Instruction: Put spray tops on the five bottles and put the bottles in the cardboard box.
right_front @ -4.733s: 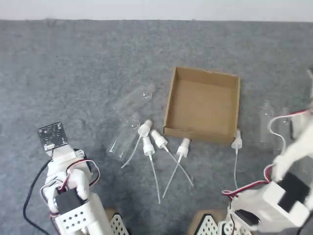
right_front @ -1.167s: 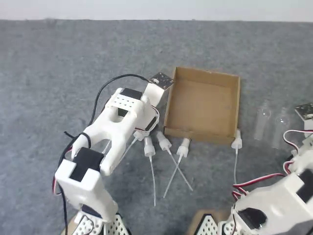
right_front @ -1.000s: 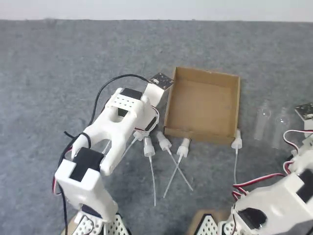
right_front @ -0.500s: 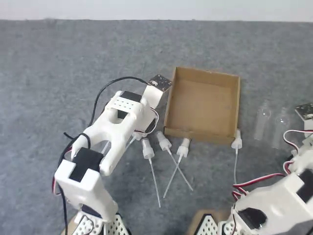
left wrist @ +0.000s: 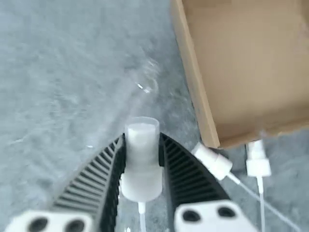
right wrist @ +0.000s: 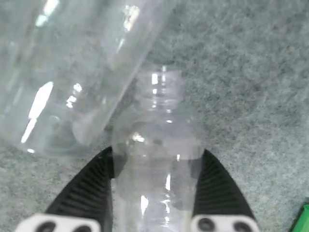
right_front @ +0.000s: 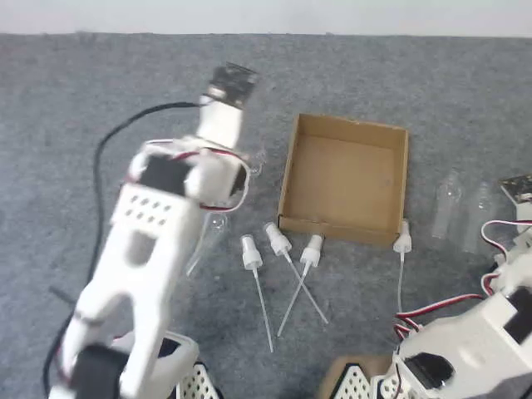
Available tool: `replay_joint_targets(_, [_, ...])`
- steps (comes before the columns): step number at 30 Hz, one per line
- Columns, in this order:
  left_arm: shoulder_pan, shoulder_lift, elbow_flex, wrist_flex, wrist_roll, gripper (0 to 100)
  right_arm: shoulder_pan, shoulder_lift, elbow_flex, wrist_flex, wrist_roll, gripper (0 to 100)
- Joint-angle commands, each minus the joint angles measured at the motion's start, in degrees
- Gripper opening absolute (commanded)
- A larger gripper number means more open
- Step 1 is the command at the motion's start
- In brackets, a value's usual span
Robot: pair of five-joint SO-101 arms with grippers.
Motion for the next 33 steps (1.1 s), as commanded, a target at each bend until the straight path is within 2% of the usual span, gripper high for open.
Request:
replay_joint_targets(1, [-2.46,-9.49,0.22,0.7,2.11,1,-0.57,-3.47,-0.53,-0.57,-2.37,15.6])
replay_joint_targets(6, [-6.95,-16.09,10.15,-1.85,1.23,1,-2.51,-3.38,-4.48,1.89,-12.48,15.9])
replay_joint_targets(11, [-11.78,-22.42,22.64,-7.91,0.35,1,-3.3,-3.12,-11.43,9.98,-16.0,18.7])
replay_joint_targets(16, [-12.92,-29.89,32.13,-12.04,0.35,1,-4.35,-2.86,-17.49,17.01,-16.26,30.4])
replay_joint_targets(18, [-13.01,-32.88,34.51,-12.75,0.26,1,-4.97,-2.86,-18.64,18.24,-16.18,31.8])
replay_joint_targets(29, [-13.01,-38.24,37.85,-13.54,0.18,1,-8.66,-2.68,-20.4,18.86,-16.26,31.1])
replay_joint_targets(33, [-13.01,-38.24,37.85,-13.54,0.18,1,-8.75,-2.59,-20.48,20.18,-16.18,23.1])
